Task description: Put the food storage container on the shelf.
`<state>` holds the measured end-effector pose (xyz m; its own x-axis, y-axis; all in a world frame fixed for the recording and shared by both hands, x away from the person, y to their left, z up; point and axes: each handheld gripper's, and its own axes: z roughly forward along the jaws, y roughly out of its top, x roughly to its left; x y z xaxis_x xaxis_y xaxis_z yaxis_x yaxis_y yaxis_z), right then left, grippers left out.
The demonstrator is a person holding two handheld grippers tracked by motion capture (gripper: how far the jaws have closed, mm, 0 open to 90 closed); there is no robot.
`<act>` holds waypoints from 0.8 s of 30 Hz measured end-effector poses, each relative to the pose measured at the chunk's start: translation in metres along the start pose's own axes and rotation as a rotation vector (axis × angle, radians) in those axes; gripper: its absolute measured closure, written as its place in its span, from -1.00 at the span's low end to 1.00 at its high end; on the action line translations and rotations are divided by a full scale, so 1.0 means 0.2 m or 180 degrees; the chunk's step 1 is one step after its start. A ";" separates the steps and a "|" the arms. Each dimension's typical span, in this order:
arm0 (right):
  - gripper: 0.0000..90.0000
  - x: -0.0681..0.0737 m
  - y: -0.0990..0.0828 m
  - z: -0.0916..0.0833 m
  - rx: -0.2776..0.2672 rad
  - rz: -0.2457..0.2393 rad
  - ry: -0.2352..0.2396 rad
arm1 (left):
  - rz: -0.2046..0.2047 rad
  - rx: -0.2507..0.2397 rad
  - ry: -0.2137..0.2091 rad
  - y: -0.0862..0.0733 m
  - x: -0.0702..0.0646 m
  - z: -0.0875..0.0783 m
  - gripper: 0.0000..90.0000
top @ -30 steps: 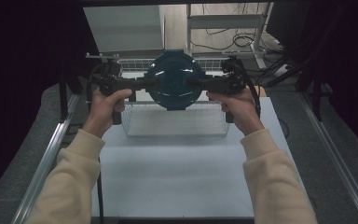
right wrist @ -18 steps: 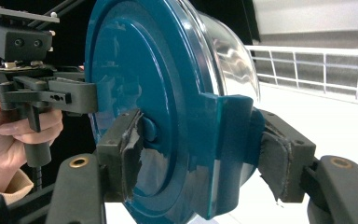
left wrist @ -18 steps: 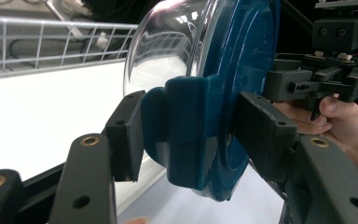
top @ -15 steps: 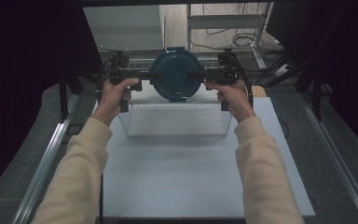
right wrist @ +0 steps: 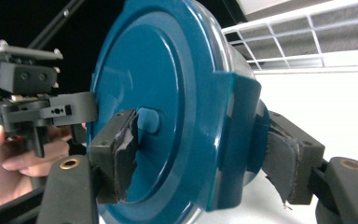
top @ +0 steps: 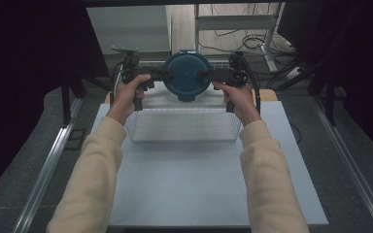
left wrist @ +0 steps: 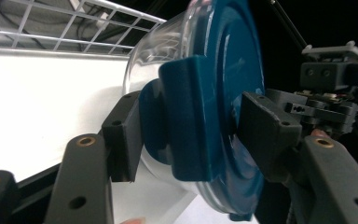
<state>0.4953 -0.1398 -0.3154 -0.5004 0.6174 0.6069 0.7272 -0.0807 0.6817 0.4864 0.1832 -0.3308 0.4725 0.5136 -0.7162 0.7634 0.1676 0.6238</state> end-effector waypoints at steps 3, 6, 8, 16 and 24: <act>-0.31 -0.03 0.00 0.02 -0.0045 0.0231 0.0000 | -0.0114 0.0034 -0.0049 0.00 0.03 0.02 -0.11; -0.32 -0.05 0.00 0.03 -0.0077 0.0369 -0.0021 | -0.0194 0.0034 -0.0084 0.00 0.06 0.04 -0.15; -0.32 -0.05 0.00 0.03 -0.0082 0.0413 -0.0023 | -0.0217 0.0034 -0.0094 0.00 0.07 0.04 -0.17; -0.46 -0.05 -0.01 0.06 -0.0078 0.0381 -0.0089 | -0.0151 -0.0044 0.0052 -0.01 0.08 0.06 -0.40; -0.81 0.07 -0.05 -0.01 -0.0035 -0.0062 -0.0458 | 0.0214 -0.0261 0.0209 -0.05 -0.04 -0.09 -0.52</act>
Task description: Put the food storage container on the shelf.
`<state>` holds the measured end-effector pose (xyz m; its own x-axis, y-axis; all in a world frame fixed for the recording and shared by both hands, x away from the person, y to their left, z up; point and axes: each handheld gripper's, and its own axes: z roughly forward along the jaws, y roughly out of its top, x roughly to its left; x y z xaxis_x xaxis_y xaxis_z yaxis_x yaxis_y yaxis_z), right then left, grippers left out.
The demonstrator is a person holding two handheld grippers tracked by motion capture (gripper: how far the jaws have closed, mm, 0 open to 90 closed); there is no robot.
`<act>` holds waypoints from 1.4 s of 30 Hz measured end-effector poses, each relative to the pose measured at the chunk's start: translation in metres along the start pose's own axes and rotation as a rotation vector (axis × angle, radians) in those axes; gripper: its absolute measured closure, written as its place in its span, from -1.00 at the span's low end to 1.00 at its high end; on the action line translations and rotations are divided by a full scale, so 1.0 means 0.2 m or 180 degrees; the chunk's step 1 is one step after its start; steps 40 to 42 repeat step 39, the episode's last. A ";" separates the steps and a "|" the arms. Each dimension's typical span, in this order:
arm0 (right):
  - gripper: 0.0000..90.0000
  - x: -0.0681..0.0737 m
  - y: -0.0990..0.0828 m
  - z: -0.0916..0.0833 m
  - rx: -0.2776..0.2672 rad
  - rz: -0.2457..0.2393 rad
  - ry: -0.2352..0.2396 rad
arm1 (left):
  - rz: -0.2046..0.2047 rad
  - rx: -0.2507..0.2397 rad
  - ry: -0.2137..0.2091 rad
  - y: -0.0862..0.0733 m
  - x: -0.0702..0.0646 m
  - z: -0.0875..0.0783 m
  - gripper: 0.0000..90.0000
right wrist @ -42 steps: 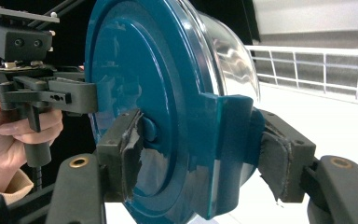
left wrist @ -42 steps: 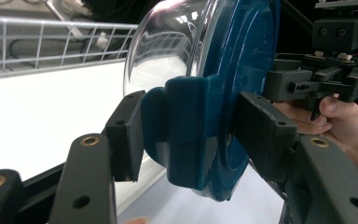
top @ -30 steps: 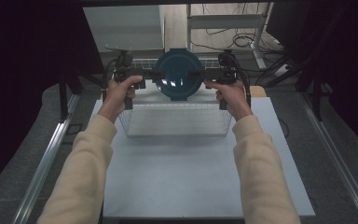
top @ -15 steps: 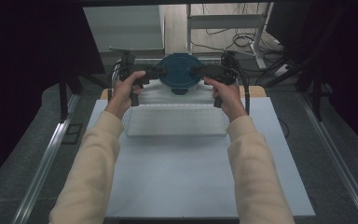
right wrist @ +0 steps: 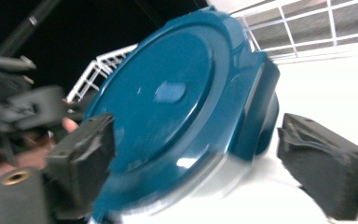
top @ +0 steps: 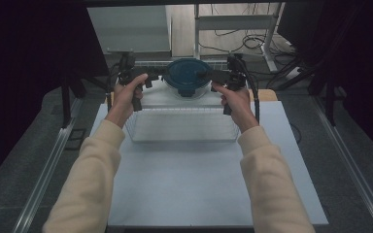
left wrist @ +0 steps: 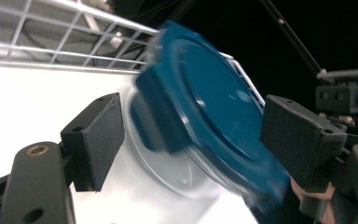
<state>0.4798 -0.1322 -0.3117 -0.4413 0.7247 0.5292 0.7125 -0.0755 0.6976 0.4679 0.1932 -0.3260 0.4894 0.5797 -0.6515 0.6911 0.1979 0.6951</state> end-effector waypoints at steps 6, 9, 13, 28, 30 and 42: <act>-0.81 0.07 -0.11 -0.19 -0.0061 -0.0612 -0.0215 | 0.0511 -0.0048 0.0234 -0.15 -0.14 -0.17 -0.49; -0.80 0.11 -0.25 -0.33 -0.0087 -0.0963 -0.0166 | 0.0818 0.0051 0.0358 -0.30 -0.20 -0.25 -0.49; -0.78 0.12 -0.40 -0.42 -0.0122 -0.1225 -0.0185 | 0.0936 0.0099 0.0374 -0.46 -0.22 -0.31 -0.48; -0.69 -0.18 -1.21 -0.68 -0.0076 -0.1292 -0.0143 | 0.0983 0.0516 0.0391 -1.25 -0.09 -0.45 -0.47; -0.69 -0.21 -1.26 -0.67 0.0015 -0.1311 -0.0184 | 0.0979 0.0590 0.0437 -1.29 -0.07 -0.44 -0.47; -0.70 -0.23 -1.29 -0.67 -0.0076 -0.1377 -0.0226 | 0.1113 0.0487 0.0564 -1.30 -0.10 -0.45 -0.53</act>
